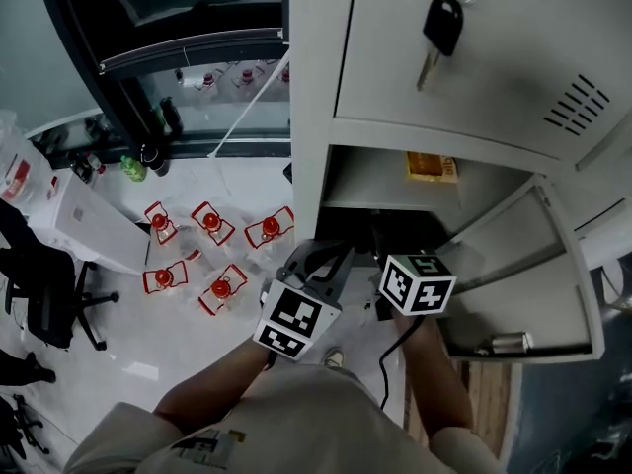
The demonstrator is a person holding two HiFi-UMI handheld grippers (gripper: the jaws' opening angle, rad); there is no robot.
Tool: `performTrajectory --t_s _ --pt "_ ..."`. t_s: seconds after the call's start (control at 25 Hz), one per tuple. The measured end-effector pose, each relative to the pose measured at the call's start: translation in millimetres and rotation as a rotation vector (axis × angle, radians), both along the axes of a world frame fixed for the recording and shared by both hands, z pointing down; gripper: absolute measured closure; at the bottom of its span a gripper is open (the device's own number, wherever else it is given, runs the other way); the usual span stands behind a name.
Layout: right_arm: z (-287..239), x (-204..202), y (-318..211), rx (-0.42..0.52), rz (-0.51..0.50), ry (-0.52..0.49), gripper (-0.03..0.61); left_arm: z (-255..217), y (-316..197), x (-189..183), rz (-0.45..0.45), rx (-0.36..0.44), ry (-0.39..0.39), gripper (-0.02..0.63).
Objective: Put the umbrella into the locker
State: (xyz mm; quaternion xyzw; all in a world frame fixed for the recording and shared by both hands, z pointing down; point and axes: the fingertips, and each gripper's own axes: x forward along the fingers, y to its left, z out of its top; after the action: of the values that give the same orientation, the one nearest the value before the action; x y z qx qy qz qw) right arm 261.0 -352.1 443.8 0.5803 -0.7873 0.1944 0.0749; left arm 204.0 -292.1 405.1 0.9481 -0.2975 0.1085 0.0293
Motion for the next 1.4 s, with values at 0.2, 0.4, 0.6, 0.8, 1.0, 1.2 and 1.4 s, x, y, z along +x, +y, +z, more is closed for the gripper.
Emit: performTrajectory --t_s 0.2,0.4,0.6,0.8,1.0,1.2,1.4 --pt "-59 1 25 0.127 0.035 -0.030 0.553 -28 4 -3 0.017 0.053 0.027 0.605" --pt "-110 -2 47 0.247 0.031 -0.029 0.561 -64 7 -9 0.042 0.109 0.070 0.604" --pt "-153 -9 66 0.361 0.021 0.033 0.563 -109 15 -16 0.073 0.246 0.092 0.605" --pt "-188 -13 84 0.454 0.012 0.057 0.565 -146 24 -22 0.092 0.257 0.191 0.604" --pt "-213 -14 104 0.562 0.015 0.151 0.566 -161 30 -32 0.077 0.273 0.188 0.604" --pt "-216 -14 115 0.576 0.004 0.156 0.568 -167 40 -40 0.082 0.268 0.193 0.604" --pt "-199 -15 118 0.537 -0.005 0.147 0.568 -162 49 -41 0.102 0.264 0.191 0.605"
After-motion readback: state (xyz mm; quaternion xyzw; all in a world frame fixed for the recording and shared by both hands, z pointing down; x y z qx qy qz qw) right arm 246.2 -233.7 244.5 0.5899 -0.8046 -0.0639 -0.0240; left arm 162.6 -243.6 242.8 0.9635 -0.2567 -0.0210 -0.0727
